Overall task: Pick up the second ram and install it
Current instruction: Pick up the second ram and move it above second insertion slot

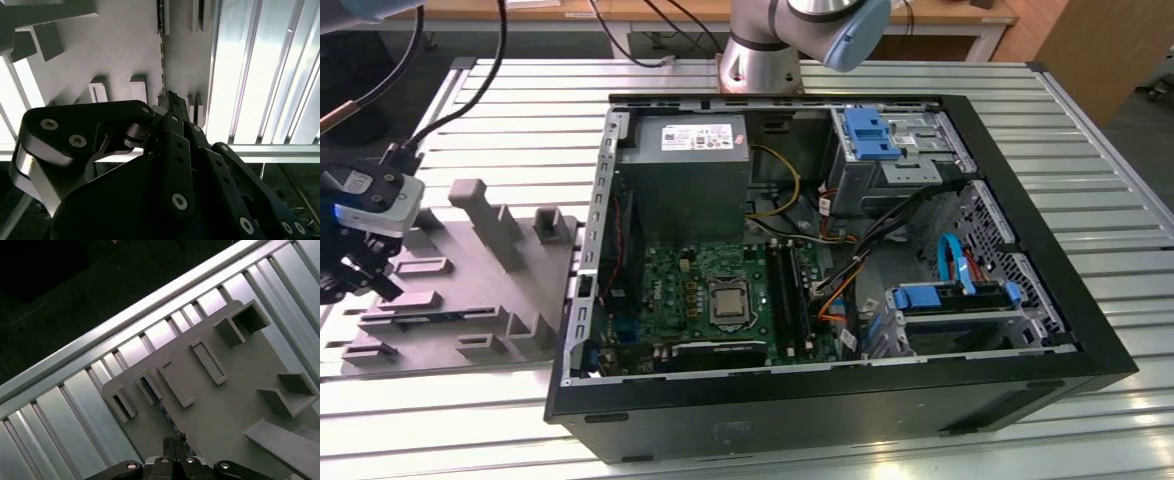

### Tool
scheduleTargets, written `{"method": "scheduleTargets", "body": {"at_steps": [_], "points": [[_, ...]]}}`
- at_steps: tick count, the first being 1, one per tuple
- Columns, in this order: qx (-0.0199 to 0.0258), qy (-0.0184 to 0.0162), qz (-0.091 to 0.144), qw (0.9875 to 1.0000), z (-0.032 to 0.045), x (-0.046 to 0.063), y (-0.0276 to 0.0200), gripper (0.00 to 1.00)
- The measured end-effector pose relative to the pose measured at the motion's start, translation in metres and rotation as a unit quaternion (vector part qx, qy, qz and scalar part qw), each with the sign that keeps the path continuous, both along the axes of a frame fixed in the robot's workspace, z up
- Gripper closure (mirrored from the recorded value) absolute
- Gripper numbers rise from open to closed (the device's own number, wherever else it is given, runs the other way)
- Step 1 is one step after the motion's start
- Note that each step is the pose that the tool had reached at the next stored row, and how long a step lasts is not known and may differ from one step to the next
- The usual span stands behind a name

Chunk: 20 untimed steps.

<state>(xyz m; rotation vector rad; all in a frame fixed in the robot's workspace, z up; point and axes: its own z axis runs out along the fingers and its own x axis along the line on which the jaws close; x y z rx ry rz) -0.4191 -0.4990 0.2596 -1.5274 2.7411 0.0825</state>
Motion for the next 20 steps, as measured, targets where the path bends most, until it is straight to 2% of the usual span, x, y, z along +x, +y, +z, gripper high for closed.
{"method": "scheduleTargets", "body": {"at_steps": [1, 2, 5, 10, 14, 17, 20], "points": [[0.0, 0.0, 0.009, 1.0, -0.0003, 0.0, 0.0, 0.89], [0.0, 0.0, 0.028, 0.9996, -0.0008, 0.0, 0.0, 0.89], [0.0, 0.0, 0.055, 0.9985, -0.0017, 0.0, 0.0, 0.89], [0.0, 0.0, 0.1, 0.9949, -0.0031, 0.0, 0.0, 0.89], [0.0001, 0.0, 0.136, 0.9907, -0.0043, 0.0, 0.0, 0.89], [0.0, 0.0, 0.163, 0.9866, -0.0051, 0.0, 0.0, 0.89], [0.0, 0.0, 0.19, 0.9818, -0.006, 0.0, 0.0, 0.89]]}}
